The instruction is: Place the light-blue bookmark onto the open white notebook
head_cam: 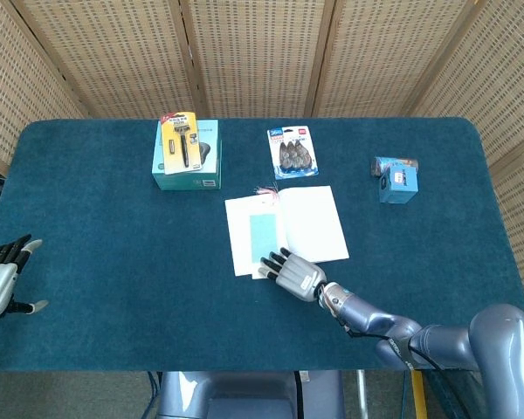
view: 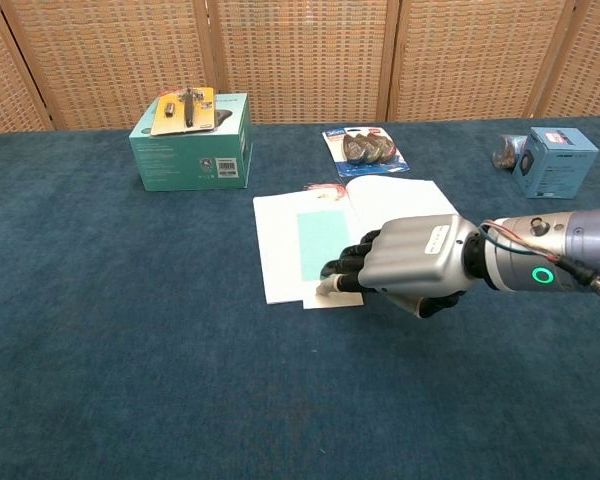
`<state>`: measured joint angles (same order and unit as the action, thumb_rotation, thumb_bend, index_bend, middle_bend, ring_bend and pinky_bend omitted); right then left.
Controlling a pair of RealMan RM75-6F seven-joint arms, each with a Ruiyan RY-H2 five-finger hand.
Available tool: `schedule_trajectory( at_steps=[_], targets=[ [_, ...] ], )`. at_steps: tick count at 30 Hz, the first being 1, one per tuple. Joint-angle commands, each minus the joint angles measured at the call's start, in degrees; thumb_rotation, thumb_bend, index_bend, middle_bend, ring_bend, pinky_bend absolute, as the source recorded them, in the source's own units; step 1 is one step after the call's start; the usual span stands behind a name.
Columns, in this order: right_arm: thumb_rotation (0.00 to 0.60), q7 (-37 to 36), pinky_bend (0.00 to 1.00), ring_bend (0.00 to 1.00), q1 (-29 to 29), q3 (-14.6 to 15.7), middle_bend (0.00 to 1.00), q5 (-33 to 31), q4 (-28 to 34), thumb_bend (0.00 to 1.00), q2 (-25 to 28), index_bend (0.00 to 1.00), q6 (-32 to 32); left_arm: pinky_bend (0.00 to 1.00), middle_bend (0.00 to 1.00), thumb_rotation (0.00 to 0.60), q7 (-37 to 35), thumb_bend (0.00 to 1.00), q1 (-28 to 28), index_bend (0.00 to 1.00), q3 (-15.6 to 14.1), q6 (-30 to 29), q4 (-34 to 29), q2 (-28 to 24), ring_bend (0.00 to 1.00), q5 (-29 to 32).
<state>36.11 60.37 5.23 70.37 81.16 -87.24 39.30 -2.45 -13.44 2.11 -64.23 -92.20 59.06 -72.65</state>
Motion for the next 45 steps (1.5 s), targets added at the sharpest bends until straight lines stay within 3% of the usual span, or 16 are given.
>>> schedule_trajectory(
  at_steps=[1,19,45],
  targets=[
    [0.6,0.7,0.12,0.0,-0.1,-0.1,0.02,-0.2,0.0,1.0,0.4,0.0,-0.1,0.0,0.0,0.6,0.0,0.0,0.0,0.0,0.0,0.0,0.0,0.0,0.0,0.0],
    [0.6,7.5,0.12,0.0,-1.8,1.9,0.02,4.7,-3.3,1.0,2.3,0.0,2.3,0.0,0.0,0.6,0.4,0.0,-0.1,0.0,-0.1,0.0,-0.2,0.1,0.0,0.0],
    [0.6,7.9,0.12,0.0,-4.0,0.5,0.02,7.3,-2.0,1.0,4.1,0.0,2.3,0.0,0.0,0.6,0.6,0.0,-0.1,0.0,-0.3,-0.3,-0.5,0.2,0.0,-0.4]
  ],
)
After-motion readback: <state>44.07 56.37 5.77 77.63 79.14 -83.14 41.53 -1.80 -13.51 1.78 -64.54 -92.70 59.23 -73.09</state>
